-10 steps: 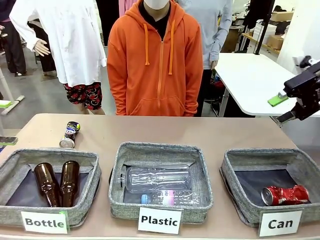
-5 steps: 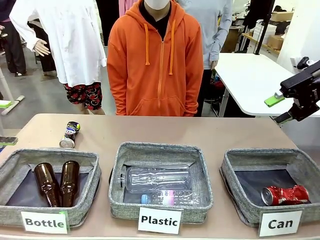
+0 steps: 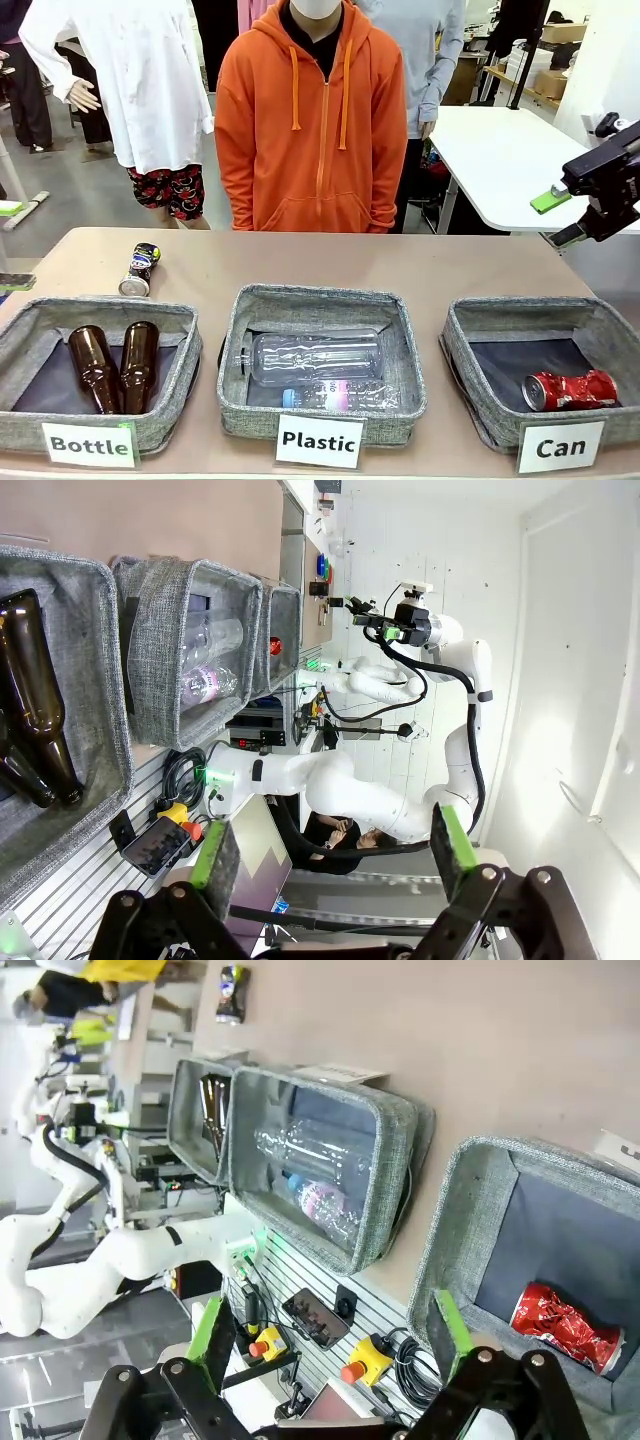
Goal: Sort the can waste into the basket.
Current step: Pick up the can waste from the table and place it in the right Fabric basket.
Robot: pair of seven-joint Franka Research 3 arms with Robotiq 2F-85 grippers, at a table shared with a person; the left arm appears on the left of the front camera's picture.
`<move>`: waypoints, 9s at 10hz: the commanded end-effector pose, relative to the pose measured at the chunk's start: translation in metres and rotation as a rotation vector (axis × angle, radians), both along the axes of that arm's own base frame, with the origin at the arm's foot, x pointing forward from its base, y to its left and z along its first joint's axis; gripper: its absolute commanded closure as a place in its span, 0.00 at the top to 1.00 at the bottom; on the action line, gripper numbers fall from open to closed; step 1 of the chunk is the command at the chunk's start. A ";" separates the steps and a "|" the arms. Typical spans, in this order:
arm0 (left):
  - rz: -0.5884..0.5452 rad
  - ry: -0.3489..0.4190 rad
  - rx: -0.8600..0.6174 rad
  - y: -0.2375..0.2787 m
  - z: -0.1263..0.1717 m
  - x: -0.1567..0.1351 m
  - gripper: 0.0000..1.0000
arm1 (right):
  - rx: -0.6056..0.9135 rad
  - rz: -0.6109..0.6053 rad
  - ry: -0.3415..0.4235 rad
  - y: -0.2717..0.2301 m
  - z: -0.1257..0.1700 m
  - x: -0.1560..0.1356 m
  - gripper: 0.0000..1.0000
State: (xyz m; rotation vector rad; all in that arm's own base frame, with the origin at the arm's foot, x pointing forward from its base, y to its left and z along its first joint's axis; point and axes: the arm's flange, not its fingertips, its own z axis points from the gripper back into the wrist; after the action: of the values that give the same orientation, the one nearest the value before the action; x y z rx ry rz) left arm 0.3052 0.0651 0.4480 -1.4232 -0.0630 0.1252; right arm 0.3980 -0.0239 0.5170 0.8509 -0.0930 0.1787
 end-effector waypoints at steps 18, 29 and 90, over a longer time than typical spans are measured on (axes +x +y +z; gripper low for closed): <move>-0.337 -0.403 1.286 -0.138 0.028 0.158 1.00 | -0.006 0.018 -0.012 -0.005 0.001 0.001 1.00; 0.111 -0.047 1.456 -0.133 -0.104 0.293 1.00 | -0.006 0.018 -0.012 -0.005 0.001 0.001 1.00; -0.834 -0.948 0.610 -0.421 0.082 0.093 1.00 | 0.030 -0.169 -0.124 -0.065 0.041 -0.059 1.00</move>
State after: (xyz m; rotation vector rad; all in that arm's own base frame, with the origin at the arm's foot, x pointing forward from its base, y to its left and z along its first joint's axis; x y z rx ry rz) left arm 0.4106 -0.3967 0.5423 -0.6756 -0.2735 -1.2457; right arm 0.3182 -0.0998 0.5646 0.8097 -0.2880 0.0071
